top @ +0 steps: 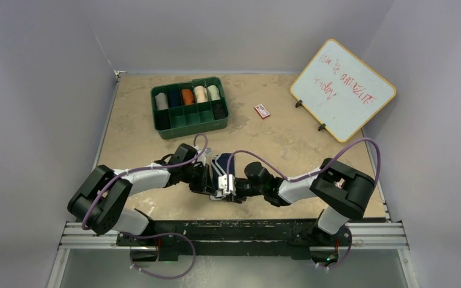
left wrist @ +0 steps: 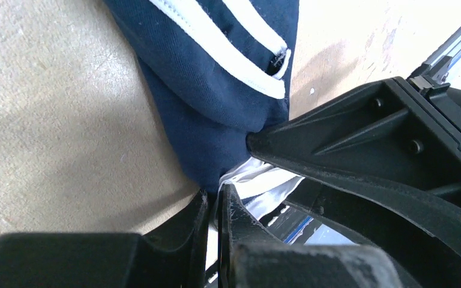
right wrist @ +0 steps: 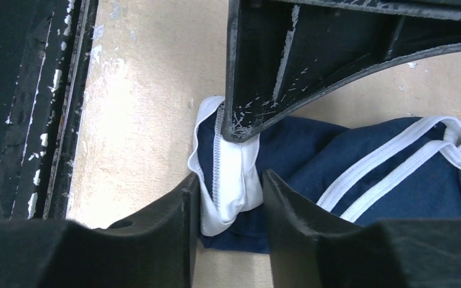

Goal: Roll the underwear
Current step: Roll the underwear to the center of the board.

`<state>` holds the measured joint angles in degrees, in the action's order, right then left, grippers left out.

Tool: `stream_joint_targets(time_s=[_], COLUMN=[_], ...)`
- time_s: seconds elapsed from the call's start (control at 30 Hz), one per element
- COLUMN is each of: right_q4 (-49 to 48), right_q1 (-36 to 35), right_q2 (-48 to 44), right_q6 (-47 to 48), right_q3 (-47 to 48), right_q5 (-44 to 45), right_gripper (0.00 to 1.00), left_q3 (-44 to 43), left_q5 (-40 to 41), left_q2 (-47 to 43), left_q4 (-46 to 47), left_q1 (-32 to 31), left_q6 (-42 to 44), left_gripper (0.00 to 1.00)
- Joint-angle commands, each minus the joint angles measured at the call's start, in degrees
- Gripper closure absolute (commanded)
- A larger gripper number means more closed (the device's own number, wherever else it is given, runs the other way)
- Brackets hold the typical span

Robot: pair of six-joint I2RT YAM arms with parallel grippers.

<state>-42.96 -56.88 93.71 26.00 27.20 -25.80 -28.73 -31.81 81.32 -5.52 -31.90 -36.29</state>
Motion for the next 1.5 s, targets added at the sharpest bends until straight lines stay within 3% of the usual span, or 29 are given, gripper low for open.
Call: stream_joint_targets(time_s=[0.0,0.13,0.27,0.33,0.43,0.53,0.77,0.83,0.93,1.0,1.27,1.47], right_q4=[-4.9,-5.7,-4.0,-4.9,-5.4,-6.5,-10.2,-11.7,-18.7,-24.1,-45.3,-54.2], right_q1=[-0.2,-0.2,-0.2,-0.2,-0.2,-0.2,1.5,3.1,7.7,10.2,12.4,12.9], right_q2=[-0.7,-1.5,-0.9,-0.7,-0.4,-0.4,0.2,1.5,5.4,8.5,17.2,20.9], right_q6=[-0.7,-2.2,-4.3,-5.9,-9.5,-12.1,-18.7,-21.9,-31.1,-36.6,-53.0,-58.3], right_q3=[0.0,-1.2,-1.3,-1.7,-1.9,-2.4,-4.1,-4.3,-4.7,-5.1,-9.4,-12.5], right_q5=[0.9,0.5,-1.8,-2.4,-3.6,-5.2,-10.0,-13.0,-18.4,-22.1,-20.6,-16.9], right_gripper=[0.59,0.70,0.90,0.93,0.84,0.82,1.00,1.00,1.00,1.00,0.92,0.89], left_q3=[-1.6,-1.4,-1.4,-1.4,-1.4,-1.5,-1.7,-2.1,-2.4,-2.3,0.2,2.2], left_q5=[-1.6,-1.4,-1.6,-1.4,-1.0,-0.8,1.0,1.8,2.5,2.9,1.5,-3.3], left_q2=[-0.3,-0.4,-0.9,-1.4,-2.1,-2.3,-3.5,-4.8,-7.6,-10.1,-14.0,-13.1], left_q4=[0.3,0.3,0.5,0.4,0.2,-0.1,-1.2,-1.8,-2.0,-2.0,0.0,4.2], left_q1=[0.3,0.4,0.3,0.3,0.3,0.3,0.3,0.3,0.4,0.6,1.3,1.1], left_q6=[1.3,1.3,1.2,1.2,1.1,1.1,0.7,0.3,-0.5,-1.1,-1.8,-2.3], left_gripper=[1.00,1.00,1.00,1.00,1.00,1.00,1.00,0.90,0.66,0.59,0.53,0.52])
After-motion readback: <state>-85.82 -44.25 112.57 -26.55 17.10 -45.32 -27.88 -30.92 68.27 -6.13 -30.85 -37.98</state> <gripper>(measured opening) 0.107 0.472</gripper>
